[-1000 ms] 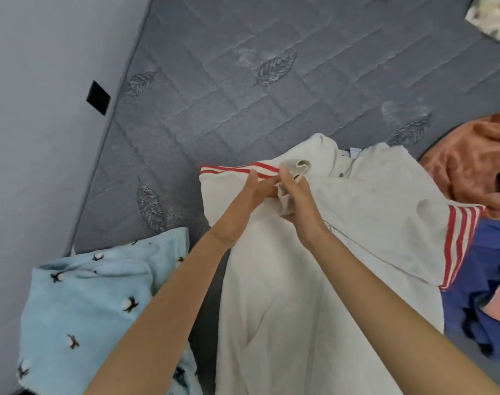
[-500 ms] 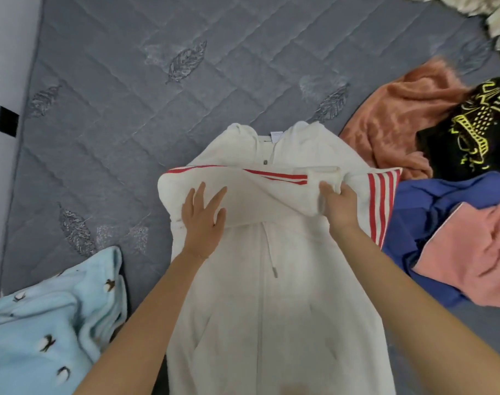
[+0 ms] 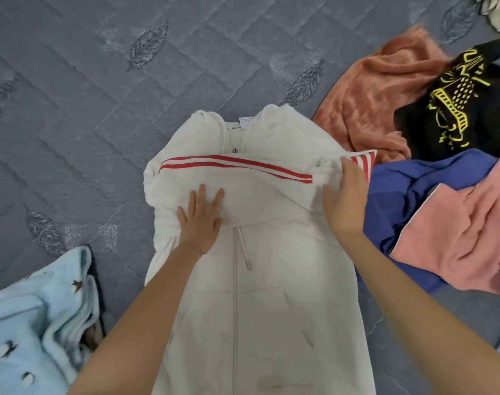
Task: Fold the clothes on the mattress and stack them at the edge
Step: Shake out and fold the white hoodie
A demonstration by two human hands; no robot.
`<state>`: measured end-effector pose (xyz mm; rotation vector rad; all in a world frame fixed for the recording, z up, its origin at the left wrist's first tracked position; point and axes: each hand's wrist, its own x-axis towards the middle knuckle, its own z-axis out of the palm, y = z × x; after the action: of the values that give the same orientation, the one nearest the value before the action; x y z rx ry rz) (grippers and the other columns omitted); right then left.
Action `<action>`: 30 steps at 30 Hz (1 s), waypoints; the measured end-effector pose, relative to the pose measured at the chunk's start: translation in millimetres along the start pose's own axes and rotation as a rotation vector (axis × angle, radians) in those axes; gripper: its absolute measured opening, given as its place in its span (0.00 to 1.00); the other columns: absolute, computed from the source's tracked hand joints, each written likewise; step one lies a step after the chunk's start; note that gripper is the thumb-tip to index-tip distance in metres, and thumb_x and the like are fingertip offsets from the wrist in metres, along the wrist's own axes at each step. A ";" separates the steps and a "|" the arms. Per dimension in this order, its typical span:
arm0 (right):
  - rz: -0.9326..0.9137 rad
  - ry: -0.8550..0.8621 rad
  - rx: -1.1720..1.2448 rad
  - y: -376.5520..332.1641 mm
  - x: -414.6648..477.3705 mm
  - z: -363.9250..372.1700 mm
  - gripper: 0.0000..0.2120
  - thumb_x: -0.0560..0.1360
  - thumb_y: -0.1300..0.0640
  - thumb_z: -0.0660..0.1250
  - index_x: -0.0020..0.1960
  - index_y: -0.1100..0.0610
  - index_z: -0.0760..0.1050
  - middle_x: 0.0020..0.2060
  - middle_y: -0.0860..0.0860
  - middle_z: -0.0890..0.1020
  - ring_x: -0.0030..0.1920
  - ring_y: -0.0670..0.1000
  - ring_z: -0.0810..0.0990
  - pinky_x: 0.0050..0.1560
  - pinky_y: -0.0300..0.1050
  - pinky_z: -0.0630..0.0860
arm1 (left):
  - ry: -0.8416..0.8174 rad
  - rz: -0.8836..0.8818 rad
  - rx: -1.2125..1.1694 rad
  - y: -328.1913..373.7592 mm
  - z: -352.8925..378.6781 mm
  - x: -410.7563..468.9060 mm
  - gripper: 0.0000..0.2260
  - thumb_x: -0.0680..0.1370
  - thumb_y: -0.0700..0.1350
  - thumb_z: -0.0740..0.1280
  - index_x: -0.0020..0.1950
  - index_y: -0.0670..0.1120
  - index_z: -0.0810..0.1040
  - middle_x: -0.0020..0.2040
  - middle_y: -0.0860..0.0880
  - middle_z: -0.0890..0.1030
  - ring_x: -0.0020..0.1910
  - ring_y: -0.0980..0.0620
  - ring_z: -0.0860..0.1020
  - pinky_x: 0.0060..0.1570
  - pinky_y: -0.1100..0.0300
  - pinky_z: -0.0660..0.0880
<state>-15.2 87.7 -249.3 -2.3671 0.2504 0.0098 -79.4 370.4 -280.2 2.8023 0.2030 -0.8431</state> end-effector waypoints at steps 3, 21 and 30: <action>-0.250 -0.271 -0.336 6.0 -12.7 13.5 0.25 0.77 0.57 0.66 0.72 0.60 0.67 0.72 0.61 0.66 0.74 0.63 0.59 0.73 0.57 0.52 | 0.001 -0.032 0.011 3.7 -2.5 -6.8 0.28 0.83 0.49 0.52 0.77 0.58 0.39 0.78 0.46 0.37 0.77 0.45 0.38 0.74 0.40 0.43; -0.188 -0.405 -0.694 18.8 -101.7 -5.4 0.28 0.82 0.46 0.51 0.79 0.48 0.46 0.78 0.55 0.47 0.78 0.59 0.41 0.73 0.55 0.32 | 0.161 -0.029 -0.046 -35.7 34.0 -106.9 0.27 0.83 0.51 0.52 0.76 0.57 0.39 0.79 0.49 0.41 0.77 0.49 0.38 0.74 0.46 0.38; -0.044 -0.563 -0.731 20.5 -269.7 6.6 0.29 0.82 0.42 0.46 0.76 0.45 0.33 0.78 0.53 0.39 0.77 0.57 0.37 0.74 0.57 0.35 | 0.074 0.028 -0.078 -60.1 87.4 -201.3 0.27 0.83 0.52 0.51 0.73 0.60 0.33 0.78 0.52 0.37 0.77 0.51 0.36 0.73 0.47 0.35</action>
<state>-283.1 125.6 -246.6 -2.9489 -0.1062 0.8634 -303.6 393.5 -248.8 2.7588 0.2028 -0.7102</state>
